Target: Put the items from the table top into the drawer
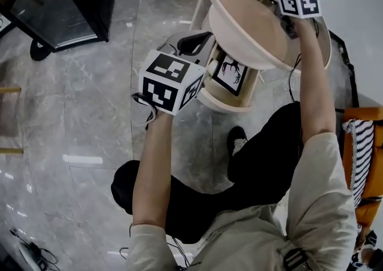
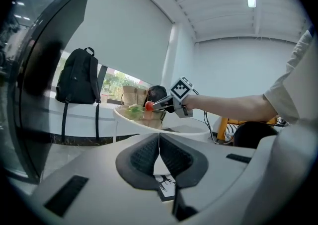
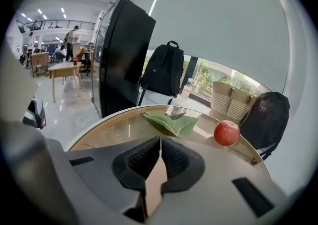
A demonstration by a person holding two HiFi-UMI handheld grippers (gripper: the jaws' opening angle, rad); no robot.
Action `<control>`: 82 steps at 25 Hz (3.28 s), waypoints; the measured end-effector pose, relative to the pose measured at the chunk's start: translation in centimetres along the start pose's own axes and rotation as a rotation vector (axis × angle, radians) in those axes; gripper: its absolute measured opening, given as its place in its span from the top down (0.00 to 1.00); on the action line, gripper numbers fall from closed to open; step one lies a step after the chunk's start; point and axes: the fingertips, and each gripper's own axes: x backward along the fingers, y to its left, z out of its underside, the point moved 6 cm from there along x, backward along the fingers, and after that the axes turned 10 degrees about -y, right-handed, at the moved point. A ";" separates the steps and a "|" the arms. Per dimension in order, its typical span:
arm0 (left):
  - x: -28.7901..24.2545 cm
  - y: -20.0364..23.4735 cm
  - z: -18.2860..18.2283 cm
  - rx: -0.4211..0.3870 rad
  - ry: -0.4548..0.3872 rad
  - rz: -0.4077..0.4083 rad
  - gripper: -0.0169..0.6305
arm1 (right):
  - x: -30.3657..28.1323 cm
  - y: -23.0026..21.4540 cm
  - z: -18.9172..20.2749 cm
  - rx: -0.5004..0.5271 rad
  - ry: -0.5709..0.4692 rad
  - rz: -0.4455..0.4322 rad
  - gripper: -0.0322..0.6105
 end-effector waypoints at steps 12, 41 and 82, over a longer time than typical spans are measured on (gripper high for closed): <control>-7.3 -1.5 -2.3 -0.028 -0.054 0.038 0.94 | -6.0 -3.8 0.2 0.033 0.062 -0.161 0.68; -6.5 -0.4 0.2 -0.021 -0.038 -0.006 0.94 | -2.9 0.0 0.5 -0.120 -0.033 -0.286 0.89; 3.8 -5.1 12.6 -0.075 0.140 0.192 0.94 | 14.5 24.2 9.8 0.055 -0.135 -0.389 0.89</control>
